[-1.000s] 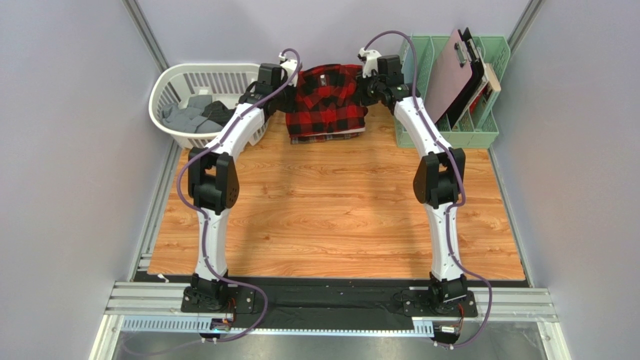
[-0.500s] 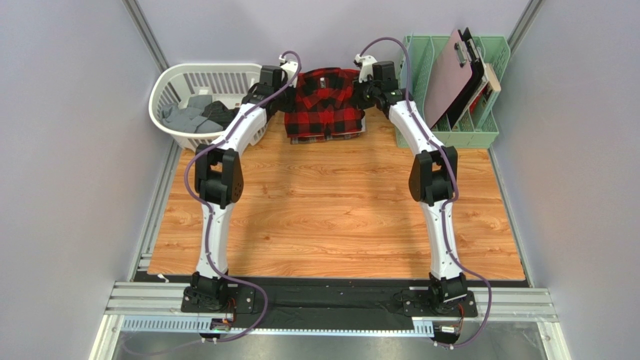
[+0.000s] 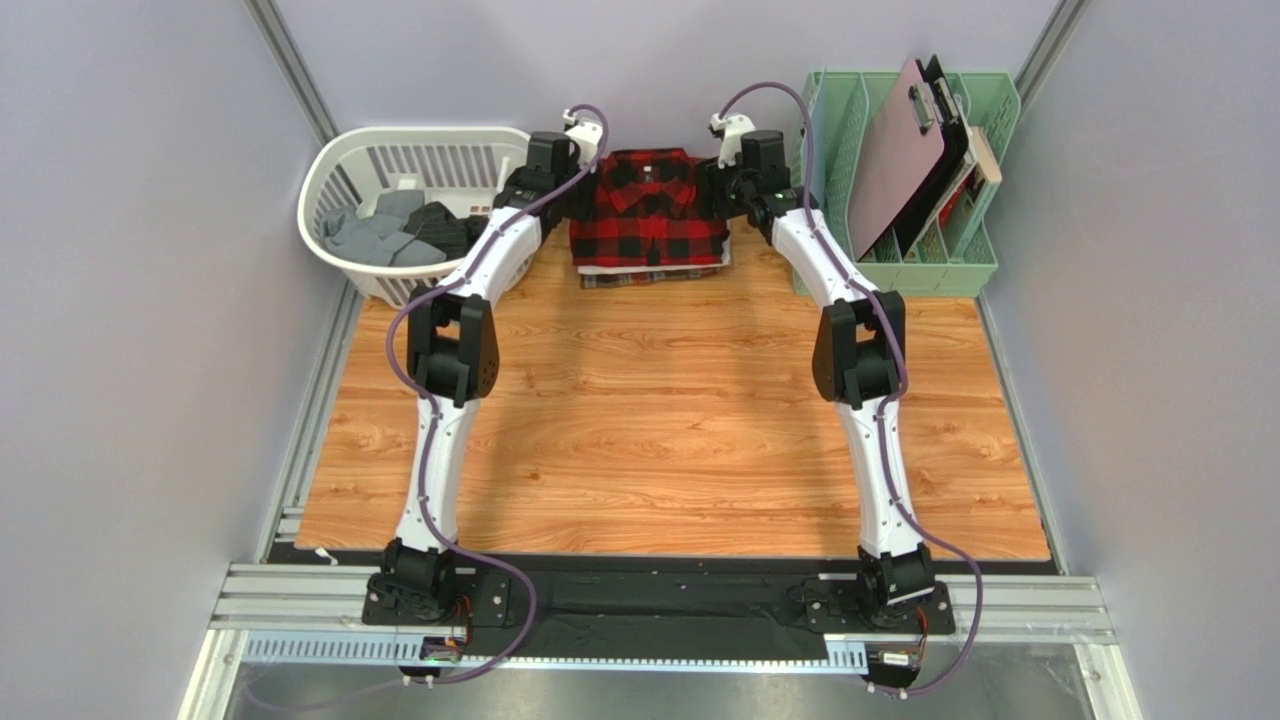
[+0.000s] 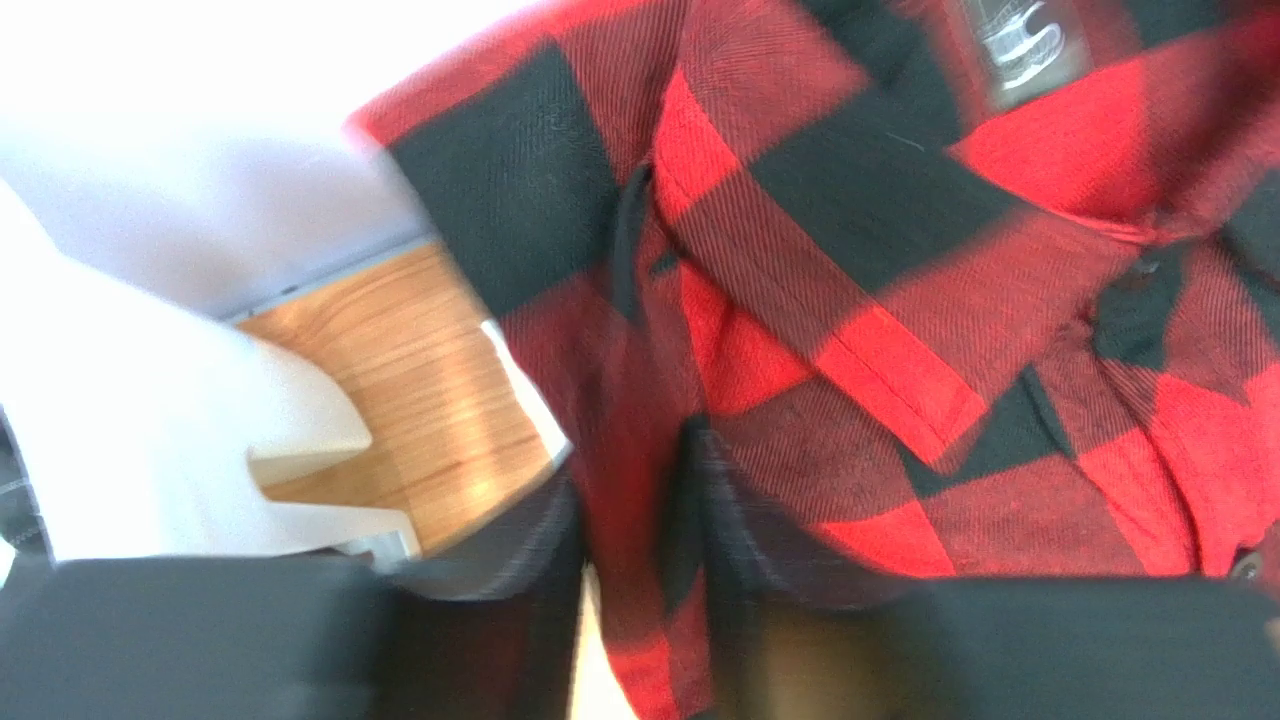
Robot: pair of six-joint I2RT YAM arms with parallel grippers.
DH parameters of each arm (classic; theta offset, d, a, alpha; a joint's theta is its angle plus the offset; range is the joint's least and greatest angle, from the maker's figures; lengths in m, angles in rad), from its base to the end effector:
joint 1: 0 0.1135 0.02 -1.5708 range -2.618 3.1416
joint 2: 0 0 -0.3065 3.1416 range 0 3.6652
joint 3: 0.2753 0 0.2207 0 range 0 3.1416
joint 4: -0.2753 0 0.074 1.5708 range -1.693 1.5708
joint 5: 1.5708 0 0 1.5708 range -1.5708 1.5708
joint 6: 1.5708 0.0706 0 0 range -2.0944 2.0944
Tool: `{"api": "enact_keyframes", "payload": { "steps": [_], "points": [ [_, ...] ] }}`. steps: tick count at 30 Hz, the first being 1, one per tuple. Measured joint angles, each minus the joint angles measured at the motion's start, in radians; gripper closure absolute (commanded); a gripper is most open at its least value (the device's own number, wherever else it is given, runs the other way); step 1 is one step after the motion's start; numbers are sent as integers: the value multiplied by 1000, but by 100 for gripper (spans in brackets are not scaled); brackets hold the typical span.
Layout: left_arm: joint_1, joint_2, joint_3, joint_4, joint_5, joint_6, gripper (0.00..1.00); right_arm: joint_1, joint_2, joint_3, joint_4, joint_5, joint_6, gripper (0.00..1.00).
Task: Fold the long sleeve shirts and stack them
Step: Neatly place the folded shirt to the corner
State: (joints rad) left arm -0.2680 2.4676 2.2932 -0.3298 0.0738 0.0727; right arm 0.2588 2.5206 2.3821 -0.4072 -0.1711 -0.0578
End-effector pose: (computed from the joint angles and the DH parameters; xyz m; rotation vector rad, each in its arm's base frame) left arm 0.5825 -0.1654 0.2573 0.3971 2.0411 -0.1960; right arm 0.5872 0.1679 0.2474 -0.4351 2.0770 0.3005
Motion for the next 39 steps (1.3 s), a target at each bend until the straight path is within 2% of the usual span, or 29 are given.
{"api": "enact_keyframes", "payload": {
  "steps": [1,2,4,8,9,16,20,25,28,31,39],
  "points": [
    [2,2,5,0,-10,-1,39,-1,0,3,11,16,-10,18],
    [3,2,7,3,-18,0,32,-2,0,8,18,29,-16,15],
    [7,1,20,11,-35,6,23,-5,0,14,31,51,-22,11],
    [5,-23,27,12,-46,17,18,-10,-21,15,36,76,-41,3],
    [5,-38,27,6,-47,20,4,-11,-31,14,33,78,-44,0],
    [11,-280,11,-67,-19,27,1,-14,-281,-64,-26,80,-75,0],
    [13,-472,-24,-119,48,26,1,-14,-497,-115,-76,59,-113,0],
    [12,-660,-49,-275,170,37,1,-14,-714,-193,-174,15,-153,0],
    [11,-747,-113,-397,252,47,1,-14,-851,-331,-251,-16,-171,0],
    [9,-841,-261,-499,317,50,1,-14,-985,-546,-312,-52,-182,0],
    [8,-1086,-788,-609,356,73,1,-16,-1238,-1142,-417,-111,-197,0]
  ]
}}
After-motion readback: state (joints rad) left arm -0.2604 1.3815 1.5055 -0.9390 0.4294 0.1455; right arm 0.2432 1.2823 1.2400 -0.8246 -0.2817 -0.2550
